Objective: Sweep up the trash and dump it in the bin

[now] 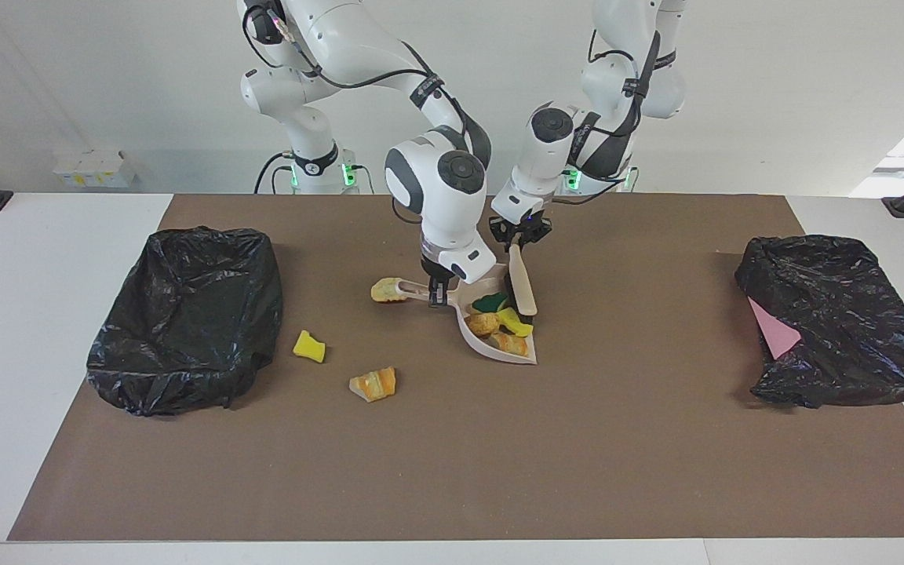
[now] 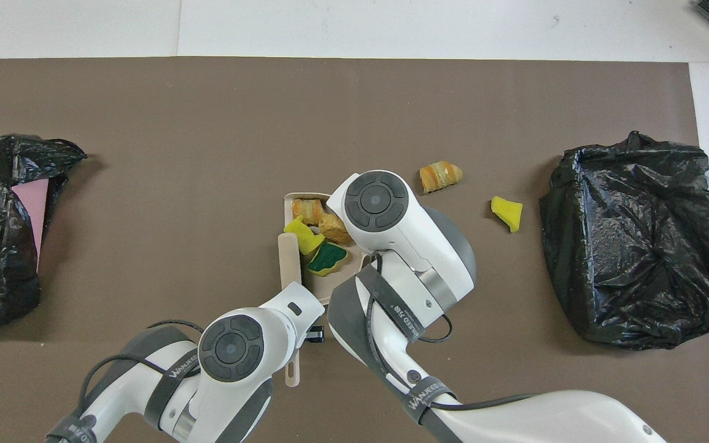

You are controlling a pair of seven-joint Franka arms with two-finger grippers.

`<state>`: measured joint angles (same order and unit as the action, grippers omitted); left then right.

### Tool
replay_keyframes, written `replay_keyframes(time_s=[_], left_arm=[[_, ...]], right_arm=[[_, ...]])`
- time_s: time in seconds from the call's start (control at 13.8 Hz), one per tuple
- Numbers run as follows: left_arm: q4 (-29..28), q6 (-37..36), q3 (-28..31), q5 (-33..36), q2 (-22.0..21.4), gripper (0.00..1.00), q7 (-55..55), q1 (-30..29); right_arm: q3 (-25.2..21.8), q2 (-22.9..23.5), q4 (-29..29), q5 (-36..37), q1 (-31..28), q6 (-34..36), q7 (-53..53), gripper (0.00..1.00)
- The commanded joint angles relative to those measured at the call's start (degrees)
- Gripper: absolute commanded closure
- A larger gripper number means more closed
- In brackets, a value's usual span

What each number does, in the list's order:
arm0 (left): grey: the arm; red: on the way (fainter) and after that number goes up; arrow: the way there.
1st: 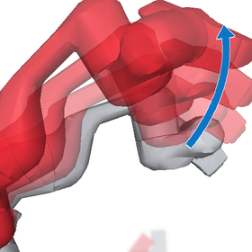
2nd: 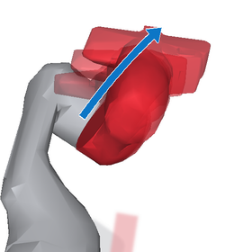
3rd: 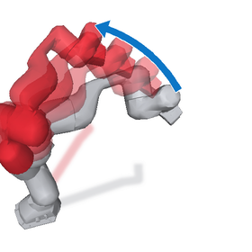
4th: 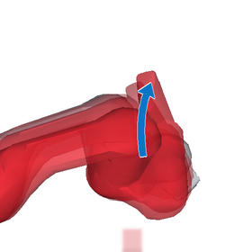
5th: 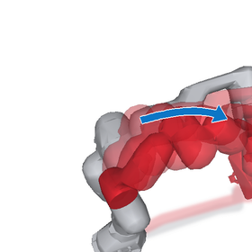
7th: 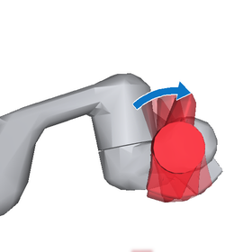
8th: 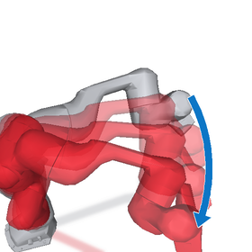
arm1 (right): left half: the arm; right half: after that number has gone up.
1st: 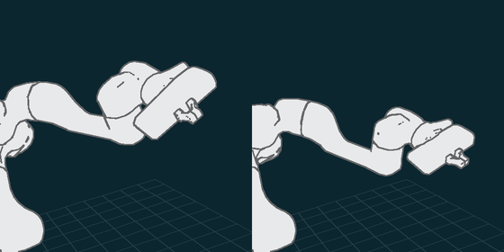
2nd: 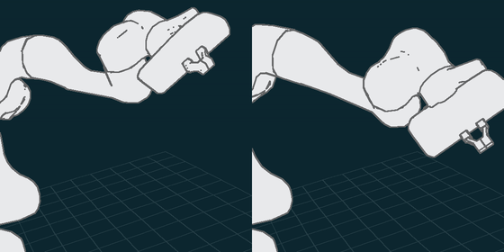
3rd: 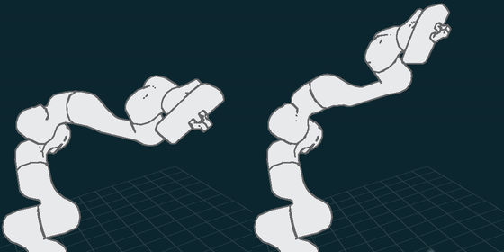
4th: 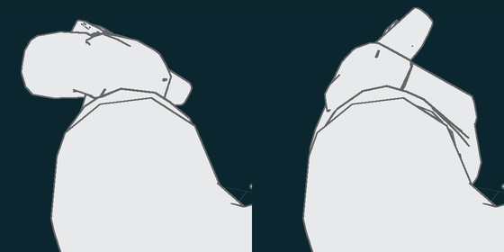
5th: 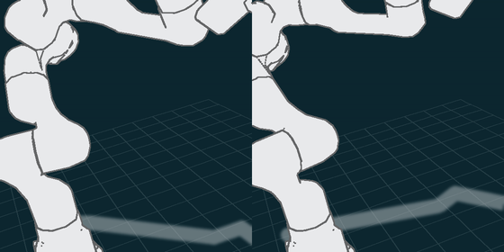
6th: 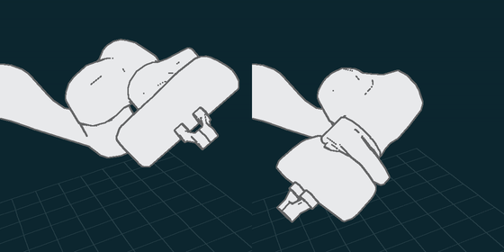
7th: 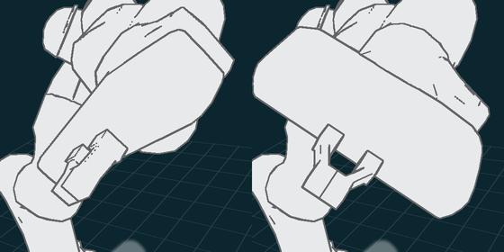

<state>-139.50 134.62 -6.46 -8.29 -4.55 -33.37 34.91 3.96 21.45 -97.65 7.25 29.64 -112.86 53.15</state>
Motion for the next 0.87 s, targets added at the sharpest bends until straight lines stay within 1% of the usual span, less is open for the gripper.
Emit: replay_keyframes(time_s=[0.0,0.14,0.29,0.43,0.58,0.79], left_arm=[[0.7,-4.8,0.8,0.5,-0.8,1.00,0.9,-0.5],[1.1,-8.2,0.8,0.6,-2.5,1.00,1.6,-2.6],[1.2,-12.4,1.0,0.6,-4.9,1.00,1.6,-3.1],[1.2,-14.9,0.8,2.1,-6.6,1.00,1.6,-4.0],[0.6,-14.5,0.7,2.8,-7.1,1.00,0.9,-3.5],[0.3,-14.3,0.5,2.8,-7.6,1.00,0.9,-3.1]], right_arm=[[0.4,-1.7,-1.7,1.1,-0.6,0.4,0.9,1.00],[0.4,-1.9,-1.4,0.9,-1.2,0.5,1.3,1.00],[0.4,-2.6,-1.4,0.7,-2.1,0.5,1.6,1.00],[0.4,-3.4,-1.4,0.5,-3.0,0.7,2.0,1.00],[0.4,-5.0,-1.4,0.0,-4.9,0.8,5.3,1.00],[0.4,-7.6,-1.4,-1.3,-8.5,3.3,11.2,1.00]])
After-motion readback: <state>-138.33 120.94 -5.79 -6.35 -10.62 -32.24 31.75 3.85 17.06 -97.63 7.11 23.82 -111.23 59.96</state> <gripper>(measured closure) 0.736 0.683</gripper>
